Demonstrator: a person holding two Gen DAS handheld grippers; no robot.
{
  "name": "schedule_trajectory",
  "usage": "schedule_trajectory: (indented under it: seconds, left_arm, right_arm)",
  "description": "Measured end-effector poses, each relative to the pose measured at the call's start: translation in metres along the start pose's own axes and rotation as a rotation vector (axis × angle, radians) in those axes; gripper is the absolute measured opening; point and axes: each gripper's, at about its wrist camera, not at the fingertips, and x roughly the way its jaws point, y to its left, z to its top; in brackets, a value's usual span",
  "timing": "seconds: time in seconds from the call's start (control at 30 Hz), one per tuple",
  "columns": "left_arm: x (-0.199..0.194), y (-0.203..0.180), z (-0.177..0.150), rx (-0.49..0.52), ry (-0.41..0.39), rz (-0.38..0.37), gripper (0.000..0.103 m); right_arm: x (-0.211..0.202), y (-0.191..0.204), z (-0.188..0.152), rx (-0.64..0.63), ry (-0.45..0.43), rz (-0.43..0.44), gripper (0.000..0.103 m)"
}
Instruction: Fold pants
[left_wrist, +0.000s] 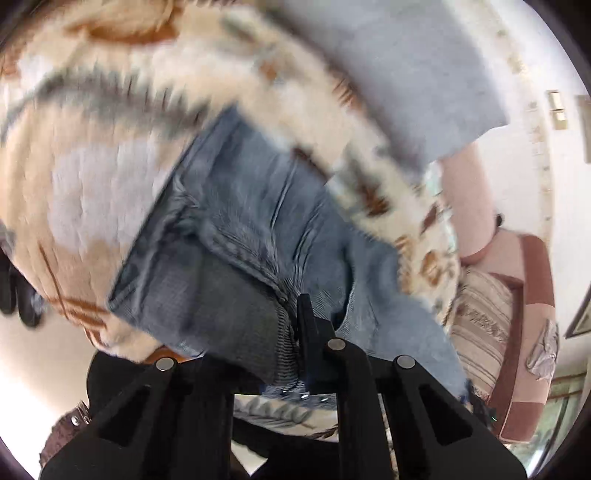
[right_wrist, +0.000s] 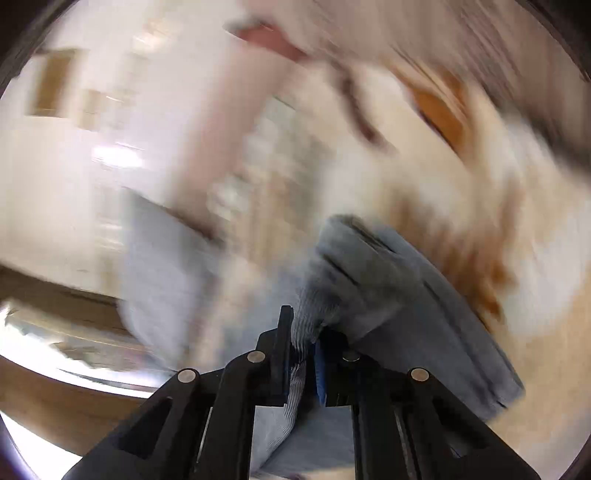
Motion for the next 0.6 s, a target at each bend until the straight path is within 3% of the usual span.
schedule_trajectory:
  seconds: [0.1,0.2,0.23,0.3,0.43,0.6]
  left_arm:
    - [-0.005,-0.001,-0.008,0.069,-0.019,0.038,0.011]
    - [0.023,0.024,-0.018,0.031,0.073,0.113,0.011]
    - [0.034,0.036,-0.021,-0.013,0.117,0.104,0.011]
    - [0.038,0.044,-0.020,-0.049,0.127,0.093,0.011]
    - [0.024,0.036,-0.018,0.007,0.095,0.116,0.011]
    - [0.029,0.040,-0.024,0.018,0.127,0.124,0.015]
  right_arm:
    - [-0.018,0.004,-0.011,-0.090,0.022,-0.047,0.010]
    - [-0.007,-0.056,-0.051,-0.037,0.175,-0.239,0.010]
    - [-0.007,-0.070,-0.059,0.000,0.187,-0.247,0.010]
    - [-0.009,-0.091,-0.067,0.068,0.180,-0.231,0.010]
    - [-0.018,-0.078,-0.064,0.005,0.149,-0.193,0.013]
    - [-0.016,-0.092,-0.076,0.016,0.232,-0.295,0.018]
